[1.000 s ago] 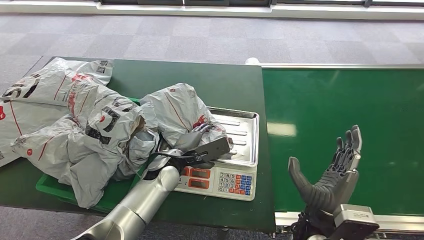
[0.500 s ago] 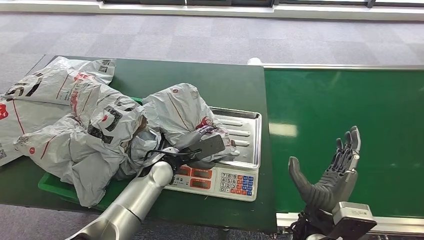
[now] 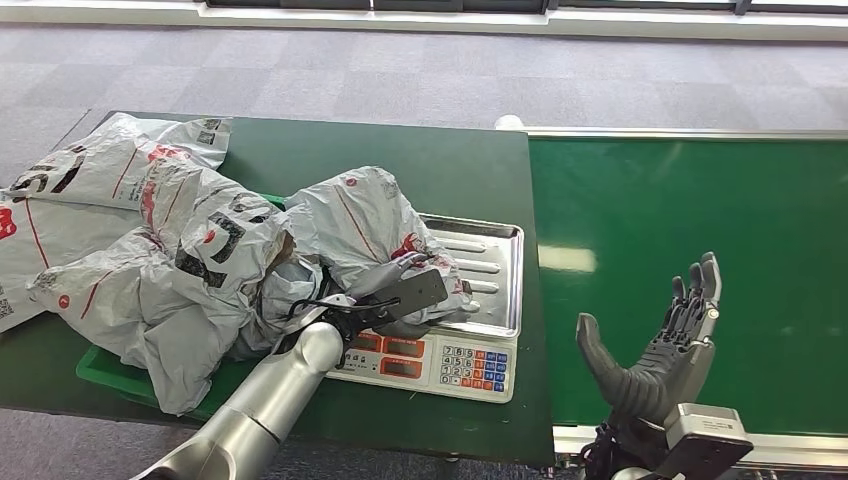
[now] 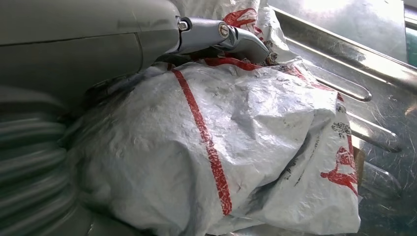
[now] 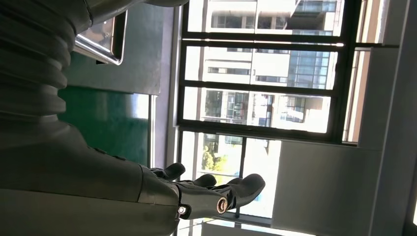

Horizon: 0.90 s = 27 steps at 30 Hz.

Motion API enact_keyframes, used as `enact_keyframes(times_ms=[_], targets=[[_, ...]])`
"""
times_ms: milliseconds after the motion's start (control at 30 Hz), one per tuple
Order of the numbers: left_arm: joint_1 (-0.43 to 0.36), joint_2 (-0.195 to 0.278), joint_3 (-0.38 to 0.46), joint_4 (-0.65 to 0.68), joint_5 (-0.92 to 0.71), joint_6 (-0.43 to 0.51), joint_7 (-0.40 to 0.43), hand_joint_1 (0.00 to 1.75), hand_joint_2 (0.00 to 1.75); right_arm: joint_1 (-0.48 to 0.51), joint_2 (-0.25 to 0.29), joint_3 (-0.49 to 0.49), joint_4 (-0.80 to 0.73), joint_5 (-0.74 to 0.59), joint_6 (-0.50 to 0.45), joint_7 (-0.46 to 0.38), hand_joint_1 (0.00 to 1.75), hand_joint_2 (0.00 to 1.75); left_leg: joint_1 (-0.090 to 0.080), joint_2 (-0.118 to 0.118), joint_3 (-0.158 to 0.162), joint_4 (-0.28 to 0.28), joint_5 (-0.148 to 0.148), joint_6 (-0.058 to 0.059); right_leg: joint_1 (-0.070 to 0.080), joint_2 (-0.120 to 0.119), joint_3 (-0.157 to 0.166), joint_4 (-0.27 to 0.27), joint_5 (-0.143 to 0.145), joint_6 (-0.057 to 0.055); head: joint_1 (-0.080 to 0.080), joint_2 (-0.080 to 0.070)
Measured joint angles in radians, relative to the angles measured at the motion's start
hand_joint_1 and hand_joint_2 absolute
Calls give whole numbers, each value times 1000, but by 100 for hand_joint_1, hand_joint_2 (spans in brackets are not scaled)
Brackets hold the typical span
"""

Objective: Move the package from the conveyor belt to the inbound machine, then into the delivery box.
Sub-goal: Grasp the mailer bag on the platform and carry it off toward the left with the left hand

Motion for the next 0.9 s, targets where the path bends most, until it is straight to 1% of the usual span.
enact_keyframes(times_ms=[133, 333, 400, 467, 533, 600, 700, 900], targets=[[1, 7, 3, -16, 35, -22, -3, 0, 175, 0, 0, 3, 0, 0, -3, 0, 0, 175, 0, 0, 0, 0, 0, 0, 0, 0, 0, 0, 0, 0, 0, 0], [13, 36, 11, -95, 115, -102, 4, 0, 175, 5, -1, 5, 0, 4, -11, -2, 0, 175, 0, 0, -2, 0, 0, 0, 0, 0, -2, 0, 0, 0, 0, 0], [21, 46, 12, -128, 126, -94, 17, 87, 175, 9, -1, 5, 0, 8, -11, -2, 0, 175, 0, 0, -2, 0, 0, 0, 0, 0, -3, 0, 0, 0, 0, 0], [33, 53, 11, -163, 102, -21, 39, 175, 175, 17, -1, 5, -3, 13, -12, -1, 0, 175, 0, 0, -4, 0, 0, 0, 0, 1, -5, 0, 0, 0, 0, 0], [44, 56, 11, -194, 71, 75, 57, 175, 175, 29, -1, 5, -8, 17, -14, -2, 0, 175, 0, 0, -5, 0, 0, 0, 0, 1, -6, 0, 0, 0, 0, 0], [50, 59, 11, -217, 65, 128, 61, 175, 175, 39, -2, 5, -13, 18, -17, -2, 0, 175, 0, 0, -5, 0, 0, 0, 0, 1, -7, 0, 0, 0, 0, 0], [58, 60, 11, -245, 81, 154, 60, 175, 175, 49, -2, 5, -17, 17, -22, -3, 0, 175, 0, 0, -6, 0, 0, 0, 0, 1, -8, 0, 0, 0, 0, 0], [75, 63, 10, -305, 114, 169, 67, 175, 175, 62, -5, 5, -22, 17, -30, -3, 0, 175, 0, 0, -7, 0, 0, 0, 0, 1, -9, 0, 0, 0, 0, 0]])
